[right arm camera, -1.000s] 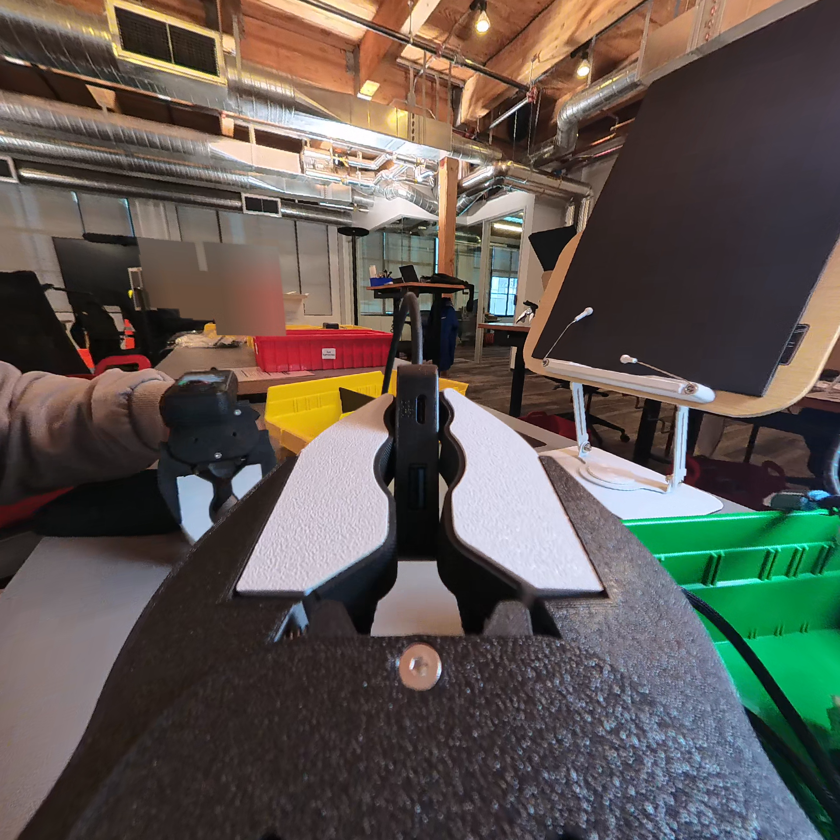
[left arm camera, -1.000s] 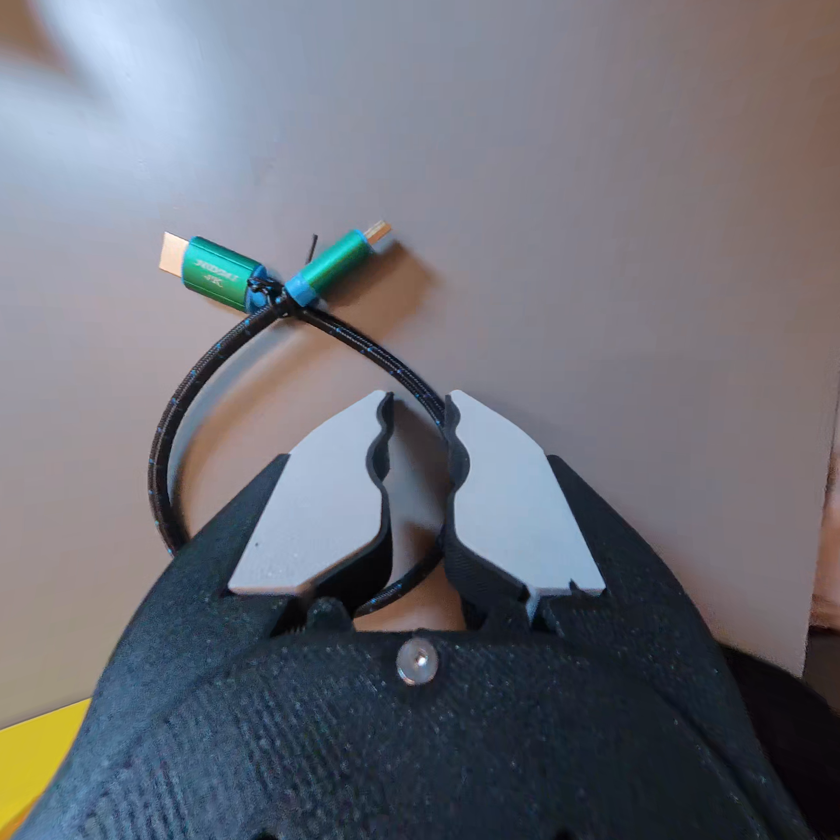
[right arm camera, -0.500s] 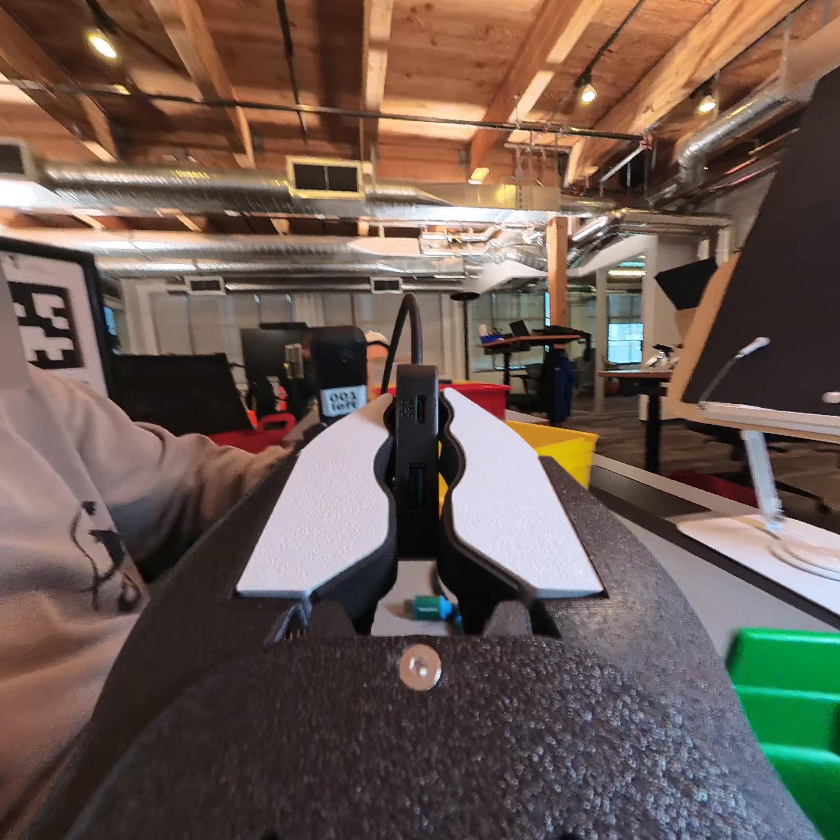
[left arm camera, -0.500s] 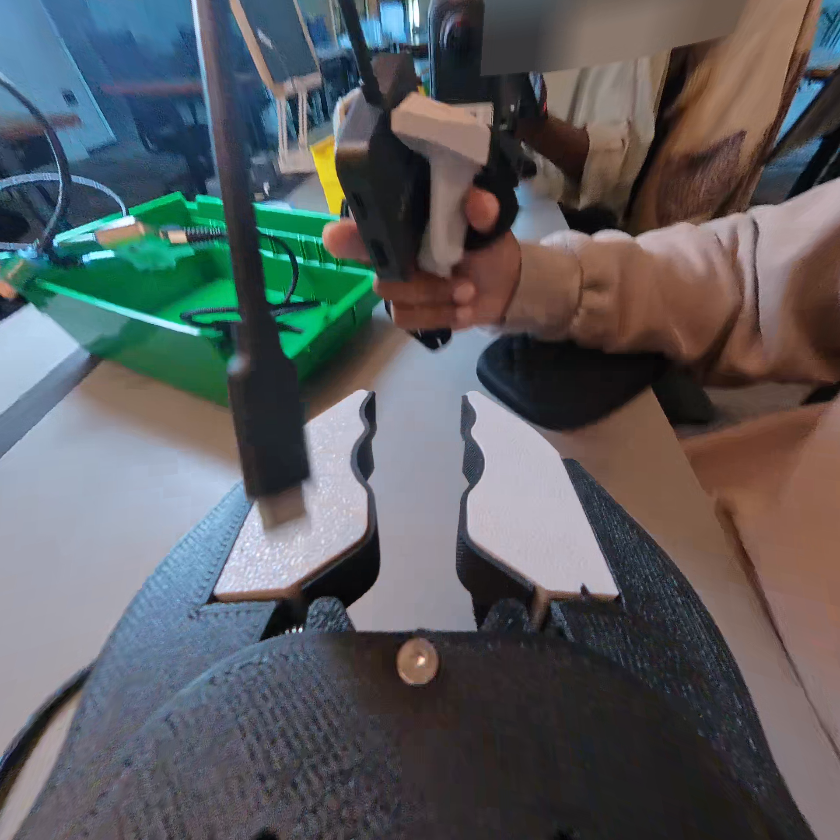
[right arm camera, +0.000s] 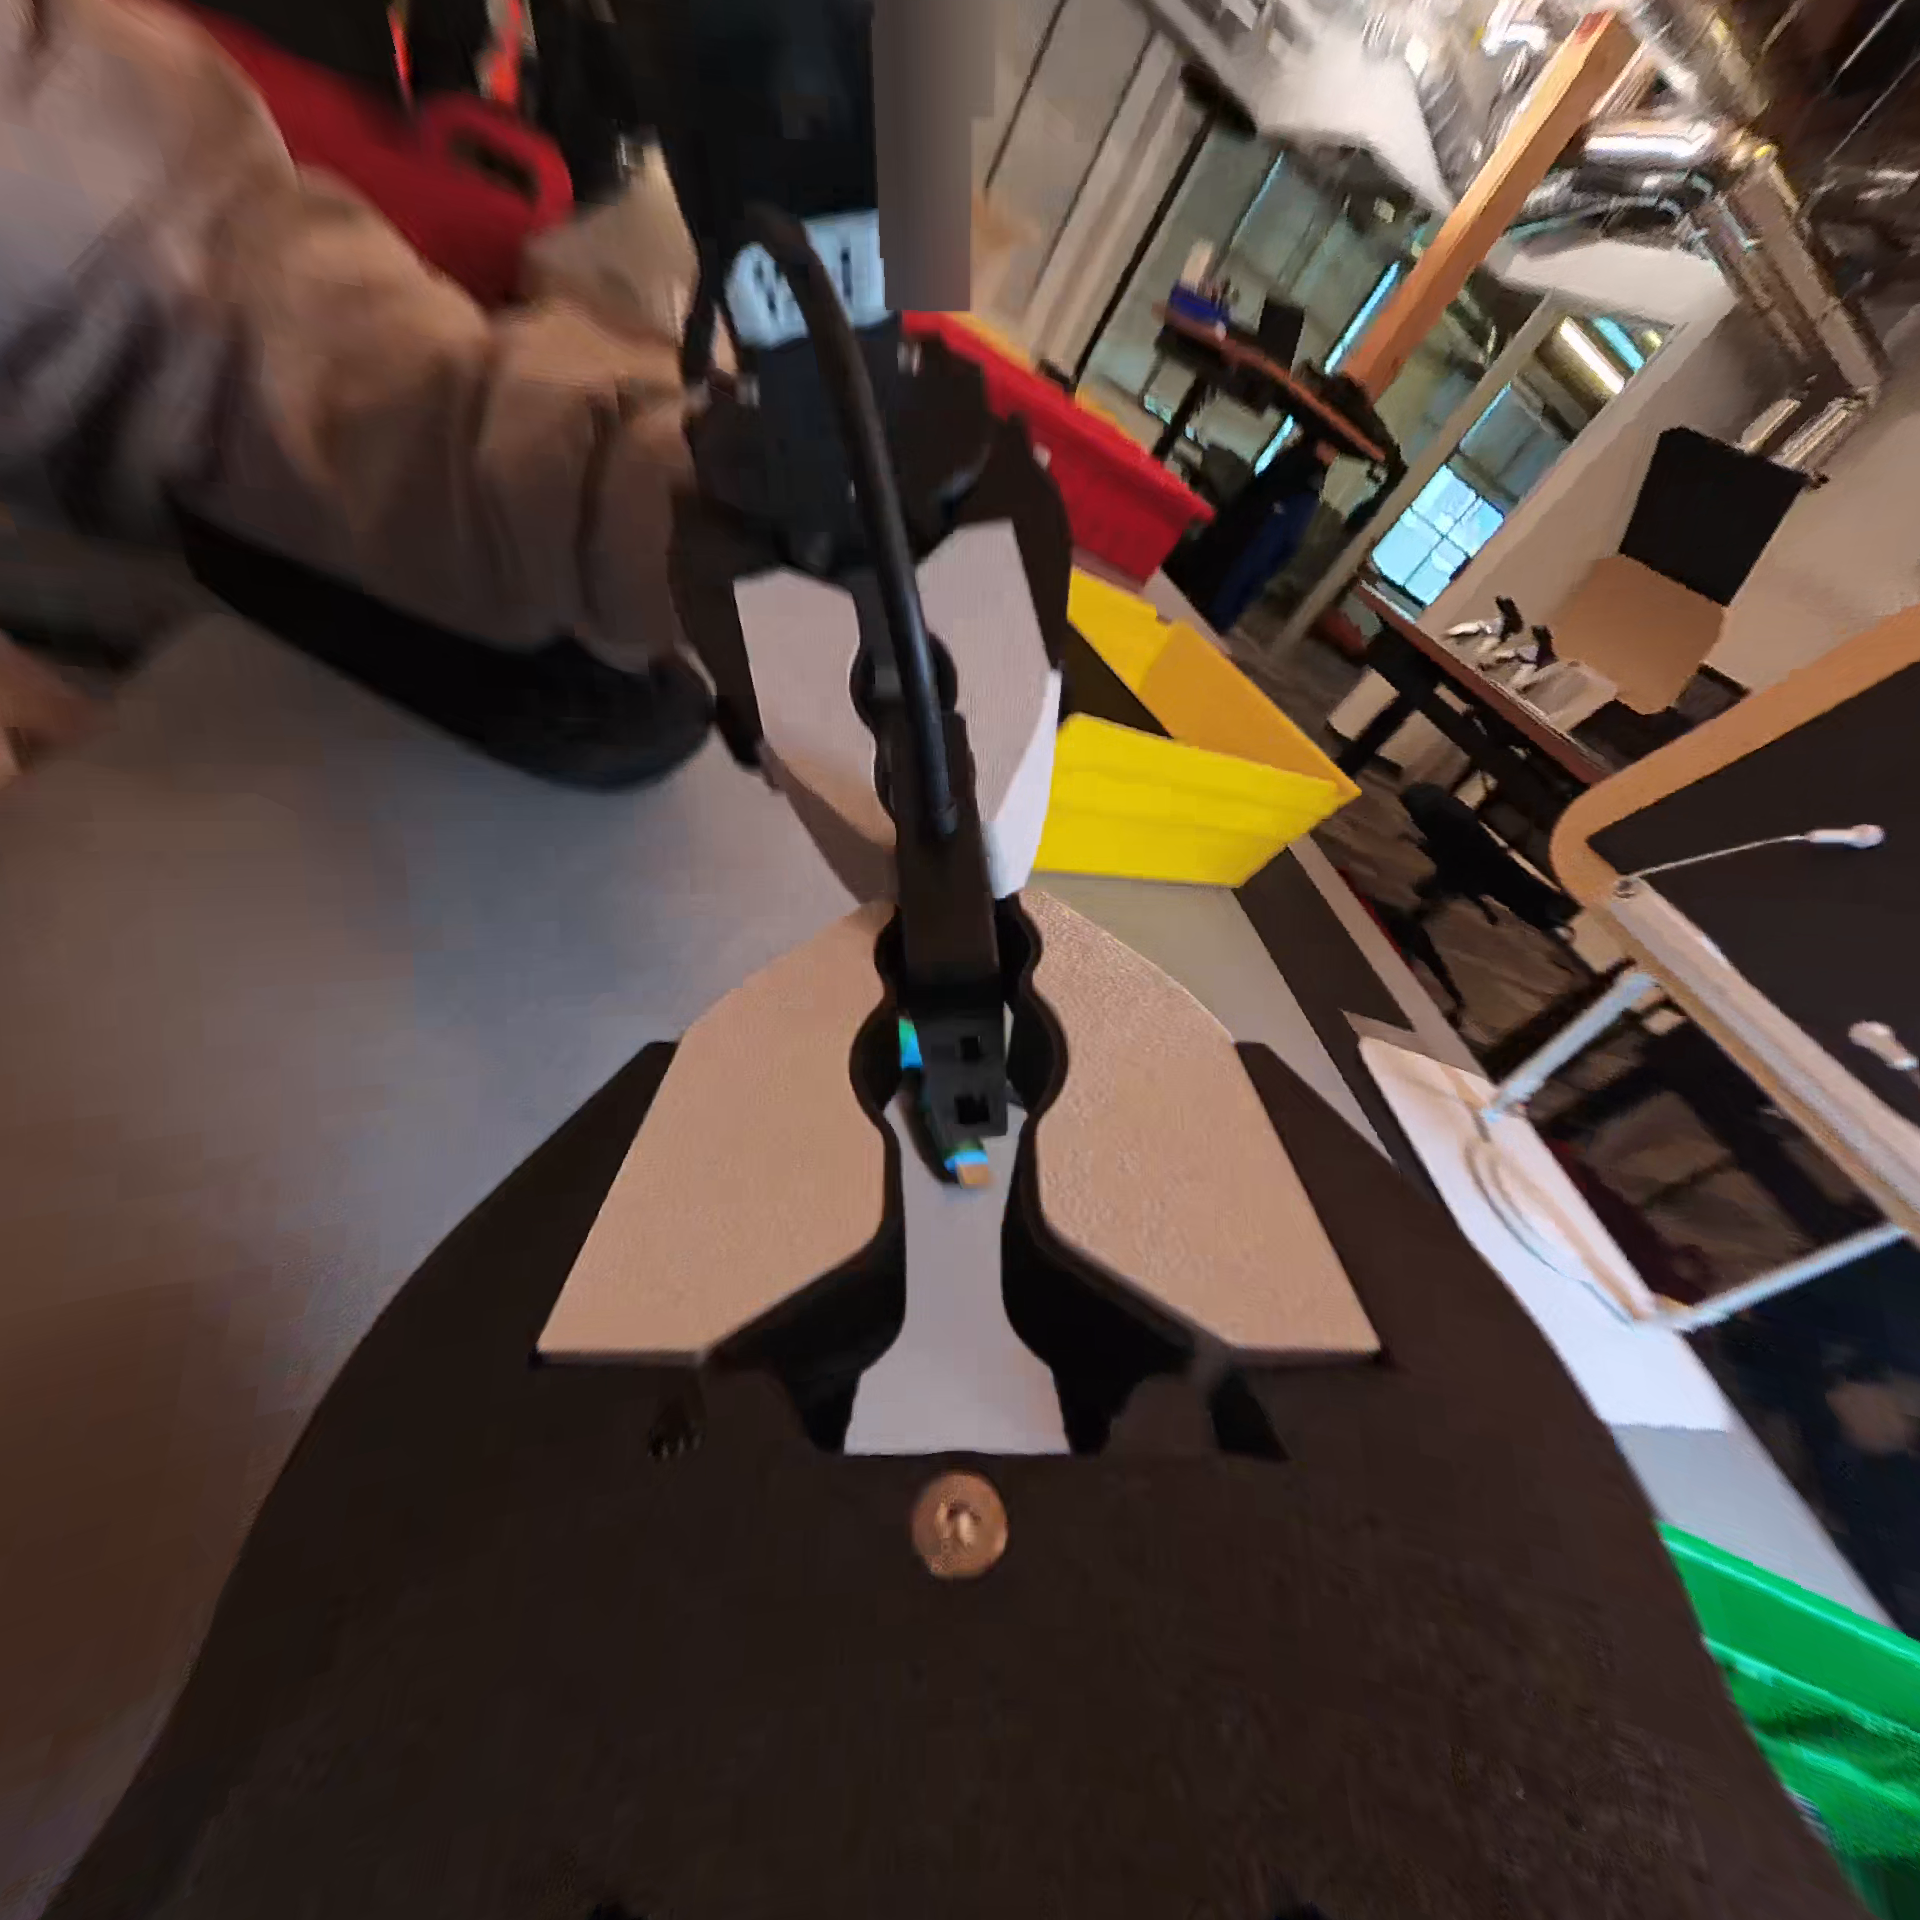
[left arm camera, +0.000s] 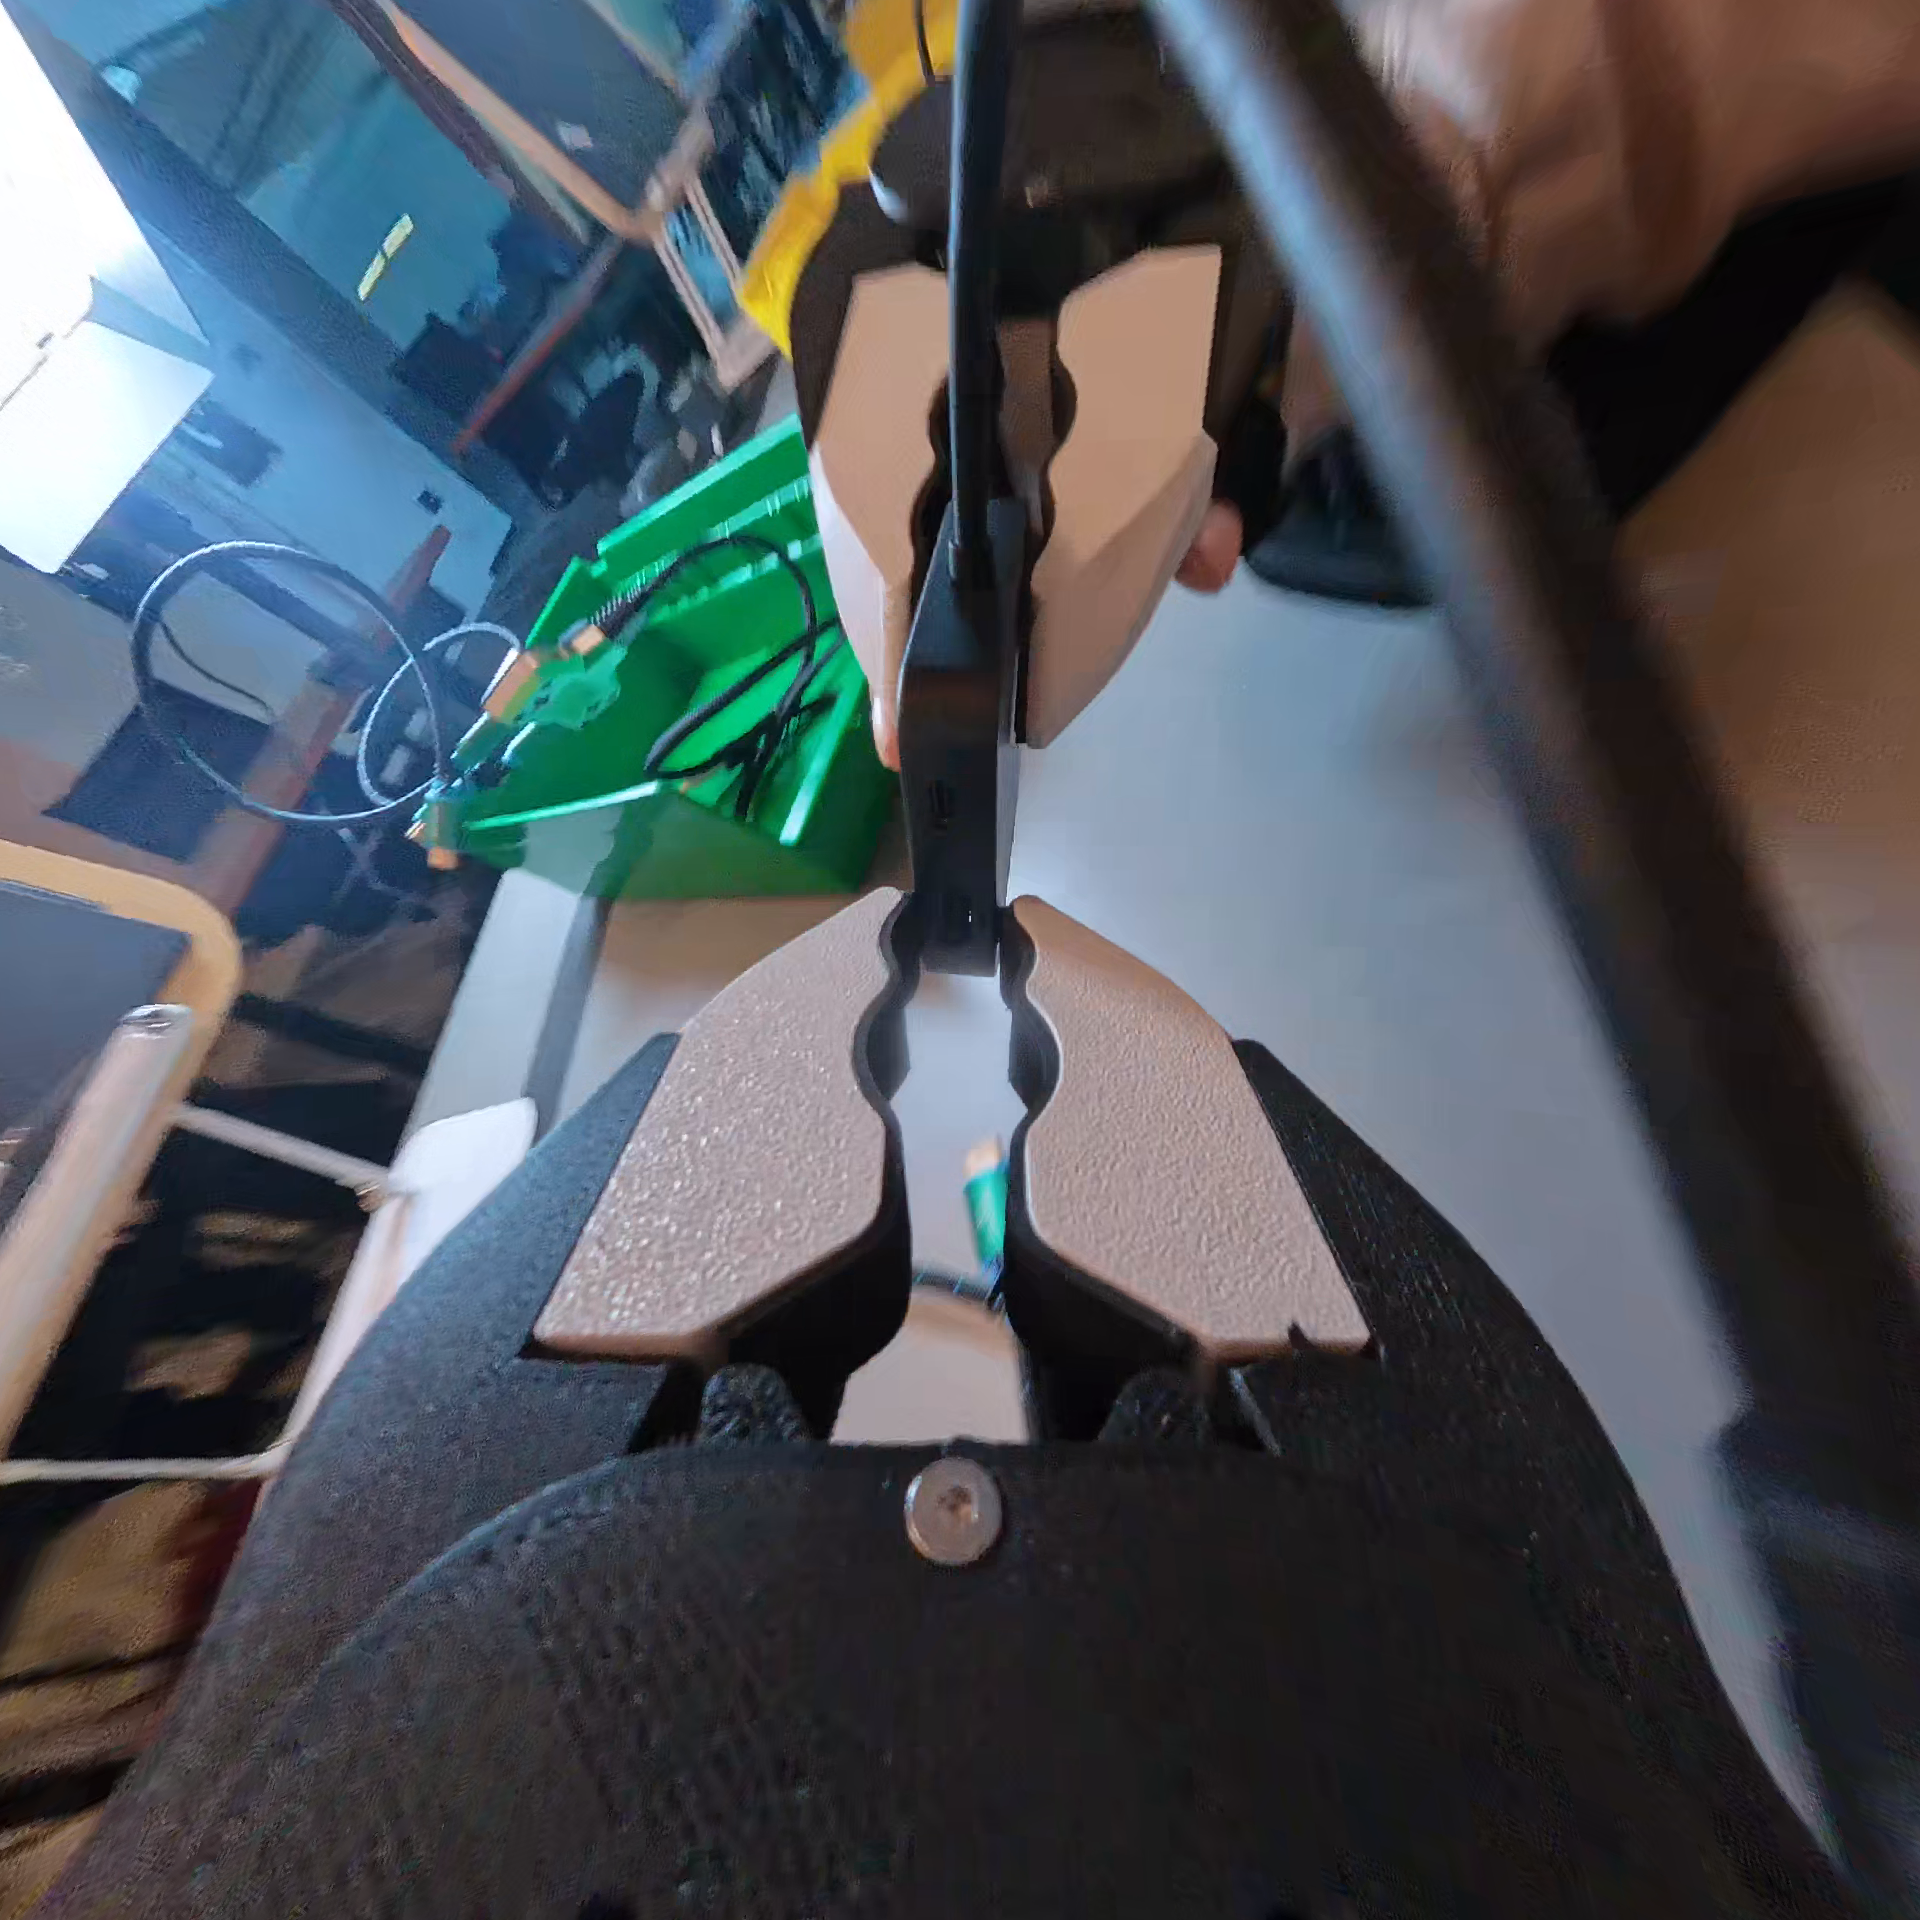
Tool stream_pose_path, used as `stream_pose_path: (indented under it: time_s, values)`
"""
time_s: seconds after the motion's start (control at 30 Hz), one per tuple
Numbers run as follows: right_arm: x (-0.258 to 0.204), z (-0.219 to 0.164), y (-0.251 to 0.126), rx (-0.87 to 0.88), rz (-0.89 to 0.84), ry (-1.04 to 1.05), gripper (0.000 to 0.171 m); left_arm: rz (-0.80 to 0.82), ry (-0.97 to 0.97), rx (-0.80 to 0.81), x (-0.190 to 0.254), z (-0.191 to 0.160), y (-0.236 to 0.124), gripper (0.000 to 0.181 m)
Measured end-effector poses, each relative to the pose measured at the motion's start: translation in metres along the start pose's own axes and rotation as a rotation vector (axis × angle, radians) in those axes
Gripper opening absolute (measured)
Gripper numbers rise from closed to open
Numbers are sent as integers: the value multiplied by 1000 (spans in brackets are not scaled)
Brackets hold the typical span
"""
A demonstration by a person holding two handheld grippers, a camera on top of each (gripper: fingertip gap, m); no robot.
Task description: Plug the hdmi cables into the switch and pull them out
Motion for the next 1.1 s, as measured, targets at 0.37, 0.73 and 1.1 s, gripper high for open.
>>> stream_pose_path:
  time_s: [0.37, 0.73, 1.1]
  values:
    - [-7, -31, 15, -345, -83, -283, 15, 38, 251, -156, 10, -1, -11, 14]
    - [-11, -21, 15, -189, -51, -165, 15, -14, 85, -24, 8, -4, -12, 14]
    - [3, -20, 5, -208, -92, -68, 14, 78, -95, 56, -11, -14, -11, 18]
Point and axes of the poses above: each gripper's, where its closed fingertips meet, y out along the fingers, z out of its top, x = y × z across the jaws, the point moved 6 cm from there along -y, back along the fingers, and after that the axes turned 7 degrees about z, right-handed, at the moved point
